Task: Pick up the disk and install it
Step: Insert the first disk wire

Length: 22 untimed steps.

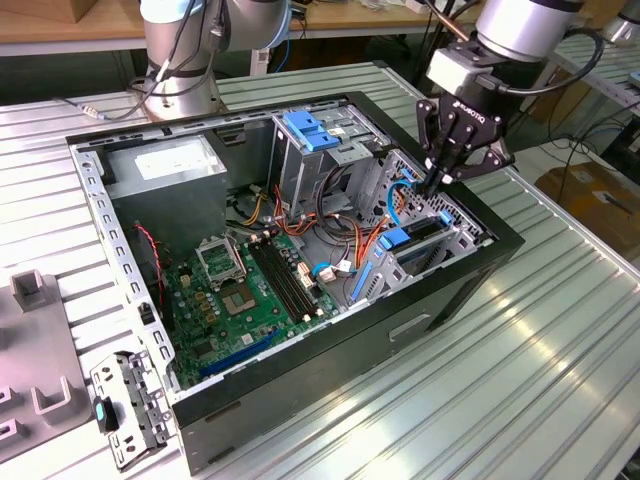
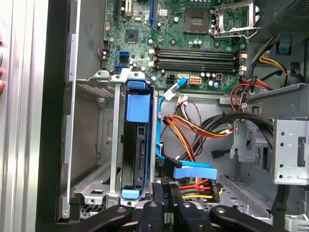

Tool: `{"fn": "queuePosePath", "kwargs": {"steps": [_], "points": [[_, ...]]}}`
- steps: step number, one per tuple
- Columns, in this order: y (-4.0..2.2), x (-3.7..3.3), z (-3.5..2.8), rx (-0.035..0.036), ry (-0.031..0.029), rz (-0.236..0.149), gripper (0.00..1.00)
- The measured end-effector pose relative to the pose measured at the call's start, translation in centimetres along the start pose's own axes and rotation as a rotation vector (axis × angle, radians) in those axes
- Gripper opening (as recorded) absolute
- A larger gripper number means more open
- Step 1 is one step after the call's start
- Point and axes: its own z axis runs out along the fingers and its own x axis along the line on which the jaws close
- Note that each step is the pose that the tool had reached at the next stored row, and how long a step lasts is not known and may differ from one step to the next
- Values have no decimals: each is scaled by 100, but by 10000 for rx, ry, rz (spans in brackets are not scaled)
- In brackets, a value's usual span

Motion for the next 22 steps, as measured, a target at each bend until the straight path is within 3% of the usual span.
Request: {"fn": "queuePosePath", "kwargs": {"steps": [2, 4, 5, 7, 9, 13, 17, 20, 22], "points": [[15, -1, 4, 2, 2, -1, 17], [40, 10, 14, 51, 7, 1, 17], [56, 48, 37, 95, 6, 3, 17], [59, 140, 78, 113, 6, 3, 17], [65, 185, 100, 133, 8, 5, 17], [116, 188, 138, 224, 9, 55, 17], [156, 185, 151, 225, 8, 203, 17], [156, 185, 162, 206, 0, 717, 17], [157, 186, 166, 201, -3, 841, 17]]}}
